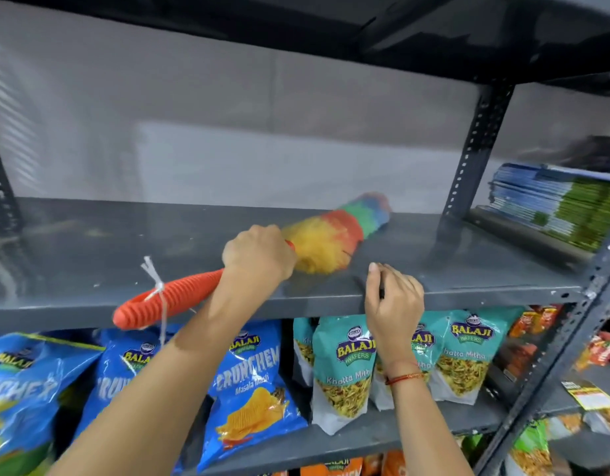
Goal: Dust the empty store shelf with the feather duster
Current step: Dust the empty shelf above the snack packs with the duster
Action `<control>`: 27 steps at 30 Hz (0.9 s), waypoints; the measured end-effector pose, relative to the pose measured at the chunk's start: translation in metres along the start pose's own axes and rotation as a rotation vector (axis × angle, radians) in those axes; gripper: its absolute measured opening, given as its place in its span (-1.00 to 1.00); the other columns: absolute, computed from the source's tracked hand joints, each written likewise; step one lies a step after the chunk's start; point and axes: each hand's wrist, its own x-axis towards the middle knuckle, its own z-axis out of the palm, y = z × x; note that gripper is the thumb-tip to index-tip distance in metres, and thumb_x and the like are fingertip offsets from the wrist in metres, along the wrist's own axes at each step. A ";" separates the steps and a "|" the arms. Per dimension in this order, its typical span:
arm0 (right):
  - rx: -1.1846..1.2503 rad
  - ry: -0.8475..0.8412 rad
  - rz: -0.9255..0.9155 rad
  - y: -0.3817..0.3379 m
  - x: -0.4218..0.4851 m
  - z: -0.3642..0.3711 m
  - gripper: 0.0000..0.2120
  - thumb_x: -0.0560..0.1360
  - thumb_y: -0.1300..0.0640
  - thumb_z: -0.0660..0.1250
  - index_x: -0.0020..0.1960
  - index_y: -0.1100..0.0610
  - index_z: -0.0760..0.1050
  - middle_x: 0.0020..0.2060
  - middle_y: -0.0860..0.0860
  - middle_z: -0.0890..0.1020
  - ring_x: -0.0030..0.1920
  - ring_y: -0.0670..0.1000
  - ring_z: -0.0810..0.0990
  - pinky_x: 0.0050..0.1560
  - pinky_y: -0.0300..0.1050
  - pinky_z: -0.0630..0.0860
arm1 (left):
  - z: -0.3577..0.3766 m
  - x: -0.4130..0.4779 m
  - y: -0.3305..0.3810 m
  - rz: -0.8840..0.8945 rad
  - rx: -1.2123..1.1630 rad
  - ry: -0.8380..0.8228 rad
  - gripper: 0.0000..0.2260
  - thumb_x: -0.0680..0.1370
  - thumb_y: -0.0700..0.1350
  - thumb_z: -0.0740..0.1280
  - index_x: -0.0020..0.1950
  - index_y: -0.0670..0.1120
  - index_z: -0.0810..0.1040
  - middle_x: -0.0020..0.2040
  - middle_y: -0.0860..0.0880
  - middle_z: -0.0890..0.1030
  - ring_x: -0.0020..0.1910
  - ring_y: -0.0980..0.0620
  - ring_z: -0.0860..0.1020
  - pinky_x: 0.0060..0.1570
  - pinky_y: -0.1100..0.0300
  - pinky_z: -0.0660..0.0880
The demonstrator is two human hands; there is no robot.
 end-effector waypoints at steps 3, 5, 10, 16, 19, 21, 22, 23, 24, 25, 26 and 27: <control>-0.009 -0.009 0.001 -0.001 -0.001 -0.002 -0.59 0.59 0.03 0.12 -0.17 0.25 0.64 -0.21 0.12 0.74 -0.14 0.09 0.70 0.02 0.00 0.53 | -0.005 -0.006 -0.034 -0.128 -0.017 0.008 -0.63 0.55 0.03 0.19 0.24 -0.18 0.50 0.23 -0.20 0.54 0.19 -0.25 0.51 0.03 0.00 0.41; -0.010 -0.021 0.001 -0.001 0.000 -0.003 -0.57 0.60 0.03 0.11 -0.18 0.25 0.63 -0.22 0.13 0.74 -0.14 0.10 0.70 0.02 0.01 0.53 | -0.011 -0.013 -0.061 -0.210 -0.029 0.029 -0.58 0.53 0.09 0.22 0.23 -0.18 0.50 0.22 -0.23 0.54 0.18 -0.26 0.51 0.02 0.00 0.41; -0.025 0.000 0.018 -0.026 -0.003 0.000 -0.57 0.59 0.03 0.12 -0.16 0.27 0.64 -0.16 0.15 0.75 -0.02 0.11 0.70 0.07 0.05 0.55 | -0.016 -0.037 -0.097 -0.164 -0.031 0.106 -0.50 0.52 0.26 0.16 0.13 -0.14 0.55 0.07 -0.28 0.58 0.02 -0.31 0.54 -0.09 0.00 0.43; 0.172 -0.021 -0.115 -0.088 -0.012 0.014 -0.64 0.58 0.09 0.15 -0.30 0.20 0.54 -0.37 0.10 0.67 -0.31 0.11 0.62 -0.19 -0.06 0.51 | 0.005 -0.067 -0.080 -0.052 -0.165 -0.031 -0.49 0.52 0.28 0.11 -0.41 -0.09 0.38 -0.34 -0.13 0.48 -0.25 -0.25 0.51 -0.22 0.02 0.45; 0.174 -0.044 -0.140 -0.095 -0.022 0.017 -0.65 0.58 0.11 0.18 -0.35 0.18 0.50 -0.43 0.07 0.63 -0.38 0.09 0.56 -0.22 -0.08 0.46 | 0.000 -0.068 -0.086 -0.106 -0.172 -0.092 -0.50 0.51 0.28 0.14 -0.43 -0.09 0.34 -0.38 -0.11 0.45 -0.34 -0.18 0.44 -0.24 0.05 0.43; 0.179 -0.045 -0.136 -0.095 -0.025 0.017 -0.65 0.58 0.11 0.18 -0.34 0.18 0.51 -0.40 0.07 0.65 -0.33 0.09 0.60 -0.15 -0.07 0.48 | -0.010 -0.067 -0.096 -0.184 -0.151 -0.063 -0.52 0.49 0.29 0.17 -0.29 -0.13 0.45 -0.24 -0.18 0.55 -0.24 -0.21 0.51 -0.11 0.01 0.50; 0.189 -0.045 -0.120 -0.095 -0.026 0.016 -0.66 0.58 0.11 0.18 -0.31 0.19 0.53 -0.36 0.08 0.68 -0.27 0.10 0.65 -0.11 -0.07 0.50 | -0.016 -0.066 -0.101 -0.228 -0.099 0.004 -0.51 0.49 0.29 0.18 -0.18 -0.15 0.50 -0.12 -0.21 0.58 -0.13 -0.24 0.55 -0.05 0.00 0.50; 0.202 -0.043 -0.100 -0.096 -0.025 0.015 -0.67 0.58 0.11 0.17 -0.28 0.20 0.56 -0.33 0.09 0.70 -0.20 0.11 0.68 -0.09 -0.06 0.52 | -0.022 -0.066 -0.106 -0.254 -0.023 0.098 -0.51 0.50 0.27 0.17 -0.08 -0.16 0.54 -0.03 -0.24 0.59 -0.05 -0.27 0.55 -0.05 0.00 0.47; 0.218 -0.040 -0.081 -0.097 -0.025 0.013 -0.67 0.57 0.11 0.17 -0.25 0.21 0.57 -0.30 0.10 0.71 -0.15 0.12 0.69 -0.07 -0.05 0.53 | -0.028 -0.068 -0.109 -0.250 0.049 0.195 -0.52 0.52 0.25 0.16 -0.04 -0.18 0.54 0.01 -0.25 0.58 -0.04 -0.28 0.54 -0.10 0.02 0.42; 0.230 -0.040 -0.069 -0.100 -0.025 0.012 -0.68 0.57 0.10 0.17 -0.23 0.21 0.59 -0.29 0.10 0.72 -0.11 0.13 0.70 -0.05 -0.06 0.53 | -0.032 -0.070 -0.111 -0.229 0.092 0.264 -0.53 0.54 0.22 0.14 -0.06 -0.19 0.53 -0.01 -0.26 0.58 -0.10 -0.28 0.52 -0.15 0.04 0.37; 0.242 -0.041 -0.065 -0.102 -0.027 0.011 -0.68 0.57 0.10 0.16 -0.20 0.21 0.60 -0.26 0.10 0.73 -0.07 0.13 0.70 -0.04 -0.06 0.52 | -0.033 -0.072 -0.111 -0.209 0.102 0.293 -0.54 0.55 0.21 0.13 -0.10 -0.18 0.51 -0.06 -0.26 0.58 -0.17 -0.25 0.48 -0.18 0.05 0.35; 0.255 -0.040 -0.065 -0.104 -0.027 0.010 -0.68 0.57 0.10 0.16 -0.17 0.21 0.61 -0.22 0.10 0.73 -0.05 0.13 0.70 -0.02 -0.06 0.51 | -0.034 -0.074 -0.109 -0.192 0.085 0.293 -0.52 0.54 0.23 0.12 -0.11 -0.18 0.52 -0.13 -0.25 0.56 -0.21 -0.23 0.45 -0.19 0.05 0.37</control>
